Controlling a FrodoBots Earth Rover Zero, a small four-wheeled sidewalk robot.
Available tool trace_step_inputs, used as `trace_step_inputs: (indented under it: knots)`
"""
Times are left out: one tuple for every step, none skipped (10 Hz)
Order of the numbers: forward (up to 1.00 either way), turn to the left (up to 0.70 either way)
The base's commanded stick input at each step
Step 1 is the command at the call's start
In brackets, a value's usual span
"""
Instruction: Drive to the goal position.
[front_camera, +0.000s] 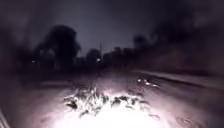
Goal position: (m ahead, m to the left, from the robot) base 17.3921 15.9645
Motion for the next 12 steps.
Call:
trace_step_inputs:
  knots:
    - [0.0,0.0]
    - [0.0,0.0]
    - [0.0,0.0]
    - [0.0,0.0]
    - [0.0,0.0]
    - [0.0,-0.09]
    - [0.0,-0.7]
    - [0.0,-0.7]
    - [0.0,-0.7]
    - [0.0,-0.7]
    - [0.0,-0.7]
    - [0.0,-0.7]
